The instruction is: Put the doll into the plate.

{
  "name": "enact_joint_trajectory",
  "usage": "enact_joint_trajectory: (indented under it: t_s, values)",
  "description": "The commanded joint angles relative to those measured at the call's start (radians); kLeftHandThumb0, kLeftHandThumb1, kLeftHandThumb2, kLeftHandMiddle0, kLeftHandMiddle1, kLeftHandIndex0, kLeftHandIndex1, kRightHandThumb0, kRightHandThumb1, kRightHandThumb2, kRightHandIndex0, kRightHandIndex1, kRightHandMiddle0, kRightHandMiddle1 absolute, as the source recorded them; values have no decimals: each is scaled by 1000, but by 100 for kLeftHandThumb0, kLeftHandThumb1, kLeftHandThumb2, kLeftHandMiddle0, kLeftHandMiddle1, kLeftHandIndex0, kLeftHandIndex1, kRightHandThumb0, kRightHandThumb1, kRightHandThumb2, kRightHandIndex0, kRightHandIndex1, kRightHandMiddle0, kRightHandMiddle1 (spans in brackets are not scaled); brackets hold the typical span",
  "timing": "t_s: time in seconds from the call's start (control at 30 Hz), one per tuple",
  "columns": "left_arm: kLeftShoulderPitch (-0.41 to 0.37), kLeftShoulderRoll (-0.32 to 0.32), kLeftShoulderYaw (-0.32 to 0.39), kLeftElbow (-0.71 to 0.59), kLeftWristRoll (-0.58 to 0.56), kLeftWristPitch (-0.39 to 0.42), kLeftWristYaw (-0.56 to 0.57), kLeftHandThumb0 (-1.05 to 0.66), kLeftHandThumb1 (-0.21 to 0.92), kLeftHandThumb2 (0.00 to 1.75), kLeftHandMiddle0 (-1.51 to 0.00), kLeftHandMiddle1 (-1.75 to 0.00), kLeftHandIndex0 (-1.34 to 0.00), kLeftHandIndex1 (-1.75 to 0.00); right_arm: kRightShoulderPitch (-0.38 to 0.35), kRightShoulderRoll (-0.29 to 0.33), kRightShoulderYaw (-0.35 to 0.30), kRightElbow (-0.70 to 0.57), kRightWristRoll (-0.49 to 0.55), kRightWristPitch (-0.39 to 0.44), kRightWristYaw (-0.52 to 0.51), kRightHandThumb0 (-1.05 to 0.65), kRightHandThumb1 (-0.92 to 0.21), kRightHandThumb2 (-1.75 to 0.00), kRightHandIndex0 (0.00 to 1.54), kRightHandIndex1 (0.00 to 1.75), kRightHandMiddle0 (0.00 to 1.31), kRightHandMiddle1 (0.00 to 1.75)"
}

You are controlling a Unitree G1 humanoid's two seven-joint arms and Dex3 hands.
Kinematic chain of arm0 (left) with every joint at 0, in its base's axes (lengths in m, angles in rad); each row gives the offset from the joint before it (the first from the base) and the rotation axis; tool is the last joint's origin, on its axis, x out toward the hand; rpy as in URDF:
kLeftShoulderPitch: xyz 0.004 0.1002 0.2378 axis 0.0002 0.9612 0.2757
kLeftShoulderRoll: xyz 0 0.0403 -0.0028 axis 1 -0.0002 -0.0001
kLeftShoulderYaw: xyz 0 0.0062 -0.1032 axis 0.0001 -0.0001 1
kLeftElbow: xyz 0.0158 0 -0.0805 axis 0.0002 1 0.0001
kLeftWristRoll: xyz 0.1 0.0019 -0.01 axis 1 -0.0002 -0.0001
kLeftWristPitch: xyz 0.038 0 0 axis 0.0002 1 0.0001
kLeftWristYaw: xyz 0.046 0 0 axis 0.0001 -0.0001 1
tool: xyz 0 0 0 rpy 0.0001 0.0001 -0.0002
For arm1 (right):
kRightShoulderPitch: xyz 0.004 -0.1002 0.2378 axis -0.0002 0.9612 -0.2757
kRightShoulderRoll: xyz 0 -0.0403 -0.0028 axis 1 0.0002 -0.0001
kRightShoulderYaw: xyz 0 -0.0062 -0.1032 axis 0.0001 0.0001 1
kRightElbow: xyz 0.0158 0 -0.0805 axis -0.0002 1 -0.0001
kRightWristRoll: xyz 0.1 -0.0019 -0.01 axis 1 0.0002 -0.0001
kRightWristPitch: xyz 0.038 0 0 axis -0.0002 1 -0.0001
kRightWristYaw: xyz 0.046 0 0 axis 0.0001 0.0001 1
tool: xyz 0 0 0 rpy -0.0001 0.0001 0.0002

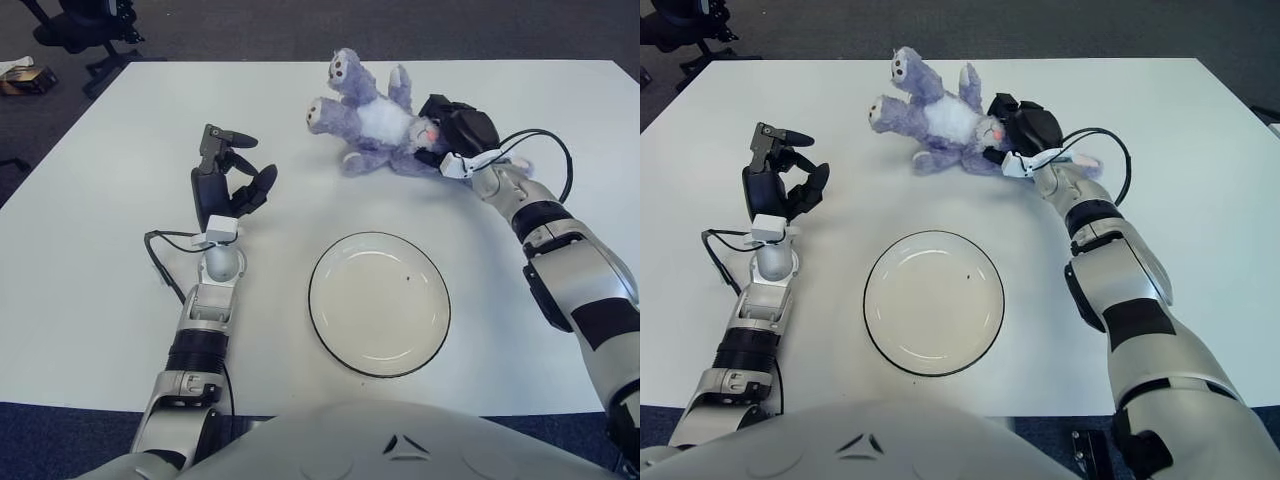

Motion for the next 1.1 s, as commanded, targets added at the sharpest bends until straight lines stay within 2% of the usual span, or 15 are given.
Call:
enact_joint_trajectory:
  t_s: [0.0, 0.33, 0.37, 0.47, 0.5, 0.77, 1.07]
  values:
    - [81, -20, 3, 77, -10, 17, -6, -35, 92, 32, -81, -175, -42, -152, -23, -12, -46, -5, 57, -25, 64, 40, -55, -101, 43, 175, 56, 175]
    - [74, -11, 19, 96, -40, 31, -32, -35, 92, 33, -81, -175, -41, -153, -30, -2, -140, -8, 164, -25, 245, 41, -50, -107, 46, 175, 60, 175]
    - [73, -11, 20, 96, -43, 34, -34, -35, 92, 33, -81, -175, -41, -153, -30, -1, -147, -9, 172, -24, 262, 26, -54, -89, 60, 175, 63, 175]
    - [73, -11, 24, 96, -53, 44, -42, -35, 92, 33, -81, -175, -40, -154, -31, 3, -167, -14, 197, -18, 309, 8, -69, -50, 76, 175, 65, 175]
    - [73, -11, 25, 95, -55, 49, -44, -35, 92, 33, -81, -175, -40, -154, -32, 4, -173, -15, 204, -16, 322, 4, -72, -42, 79, 175, 66, 175]
    - [69, -15, 36, 88, -82, 84, -67, -35, 92, 33, -82, -175, -40, -155, -36, 11, -220, -24, 267, 8, 453, -1, -78, -23, 86, 175, 68, 175]
    - [69, -18, 45, 83, -107, 96, -91, -35, 92, 34, -82, -175, -39, -156, -35, 17, -270, -45, 326, 25, 560, -3, -79, -17, 88, 175, 70, 175]
